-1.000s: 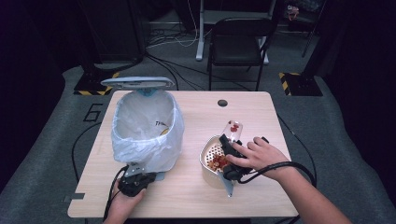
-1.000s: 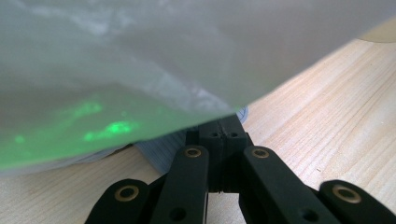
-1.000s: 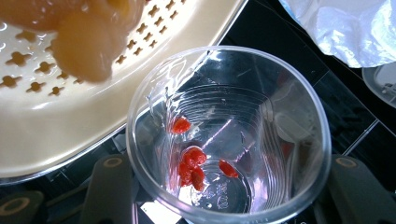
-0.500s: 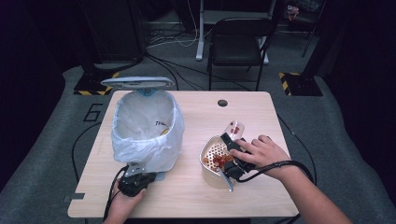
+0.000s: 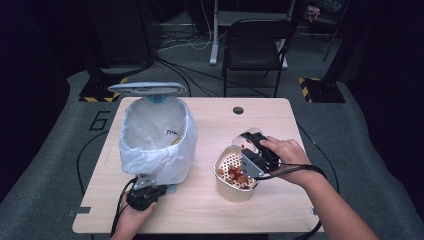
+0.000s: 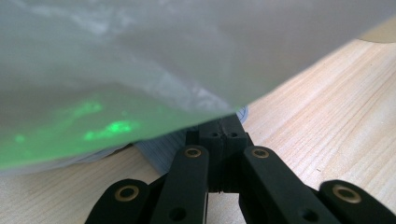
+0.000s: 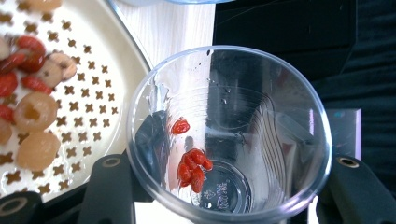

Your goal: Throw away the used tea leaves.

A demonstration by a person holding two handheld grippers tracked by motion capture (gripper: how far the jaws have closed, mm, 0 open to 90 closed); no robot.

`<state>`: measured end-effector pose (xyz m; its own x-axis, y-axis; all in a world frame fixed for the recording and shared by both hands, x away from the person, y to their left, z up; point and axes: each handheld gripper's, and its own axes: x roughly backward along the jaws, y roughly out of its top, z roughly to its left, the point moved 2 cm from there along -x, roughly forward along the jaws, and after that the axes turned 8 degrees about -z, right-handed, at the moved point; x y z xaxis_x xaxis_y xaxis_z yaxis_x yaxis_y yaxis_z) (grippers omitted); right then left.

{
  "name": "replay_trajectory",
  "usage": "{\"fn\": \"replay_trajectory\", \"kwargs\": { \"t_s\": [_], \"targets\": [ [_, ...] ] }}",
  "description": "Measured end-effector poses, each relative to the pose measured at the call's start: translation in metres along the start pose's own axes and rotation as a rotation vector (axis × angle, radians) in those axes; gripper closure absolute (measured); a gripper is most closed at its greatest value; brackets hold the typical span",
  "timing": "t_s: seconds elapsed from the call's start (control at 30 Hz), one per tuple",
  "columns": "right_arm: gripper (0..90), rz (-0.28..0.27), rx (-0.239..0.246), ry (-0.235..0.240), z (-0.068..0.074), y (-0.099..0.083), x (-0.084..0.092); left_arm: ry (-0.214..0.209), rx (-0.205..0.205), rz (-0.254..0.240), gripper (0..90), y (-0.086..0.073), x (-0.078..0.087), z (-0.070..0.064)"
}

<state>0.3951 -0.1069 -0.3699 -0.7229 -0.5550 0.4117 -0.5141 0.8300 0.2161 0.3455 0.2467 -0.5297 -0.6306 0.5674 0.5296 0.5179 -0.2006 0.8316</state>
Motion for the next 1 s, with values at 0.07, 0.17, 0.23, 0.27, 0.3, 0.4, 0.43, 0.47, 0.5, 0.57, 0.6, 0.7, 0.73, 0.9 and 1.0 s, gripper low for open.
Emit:
{"fn": "replay_trajectory", "kwargs": {
  "t_s": [0.07,0.17,0.23,0.27,0.3,0.4,0.43,0.47,0.5,0.57,0.6,0.7,0.73,0.9,1.0],
  "targets": [
    [41.9,-0.012,-0.063,0.018,-0.004,-0.002,0.000,-0.021,-0.021,0.006,90.0,0.000,0.000,0.001],
    [41.9,-0.050,-0.220,0.045,-0.013,-0.004,0.002,-0.016,-0.018,0.005,90.0,0.000,0.000,0.001],
    [41.9,-0.093,-0.327,0.055,-0.020,-0.004,0.005,-0.016,-0.018,0.005,90.0,0.000,0.000,0.001],
    [41.9,-0.112,-0.395,0.059,-0.025,-0.003,0.008,-0.016,-0.018,0.005,90.0,0.000,0.000,0.001],
    [41.9,-0.133,-0.444,0.066,-0.030,-0.002,0.009,-0.016,-0.018,0.005,90.0,0.000,0.000,0.001],
    [42.0,-0.191,-0.598,0.094,-0.044,0.004,0.013,-0.016,-0.019,0.006,90.0,0.000,0.000,0.001],
    [42.0,-0.191,-0.598,0.094,-0.044,0.004,0.013,-0.016,-0.019,0.006,90.0,0.000,0.000,0.001],
    [42.0,-0.208,-0.629,0.098,-0.047,0.006,0.014,-0.015,-0.019,0.006,90.0,0.000,0.000,0.001],
    [42.1,-0.255,-0.709,0.120,-0.057,0.011,0.015,-0.015,-0.020,0.006,90.0,0.000,0.000,0.001],
    [42.1,-0.275,-0.737,0.125,-0.060,0.014,0.014,-0.018,-0.019,0.003,90.0,0.000,0.000,0.001],
    [42.1,-0.306,-0.781,0.143,-0.066,0.020,0.013,-0.017,-0.020,0.006,90.0,0.000,0.000,0.001],
    [42.2,-0.336,-0.823,0.165,-0.074,0.028,0.010,-0.013,-0.012,0.003,90.0,0.000,0.000,0.001],
    [42.2,-0.345,-0.838,0.171,-0.075,0.031,0.009,-0.015,-0.016,0.005,90.0,0.000,0.000,0.001],
    [42.2,-0.377,-0.867,0.174,-0.083,0.041,0.005,-0.020,-0.018,0.000,90.0,0.000,0.000,0.001],
    [42.2,-0.401,-0.891,0.190,-0.091,0.052,0.000,-0.017,-0.017,0.000,90.0,0.000,0.000,0.001]
  ]
}}
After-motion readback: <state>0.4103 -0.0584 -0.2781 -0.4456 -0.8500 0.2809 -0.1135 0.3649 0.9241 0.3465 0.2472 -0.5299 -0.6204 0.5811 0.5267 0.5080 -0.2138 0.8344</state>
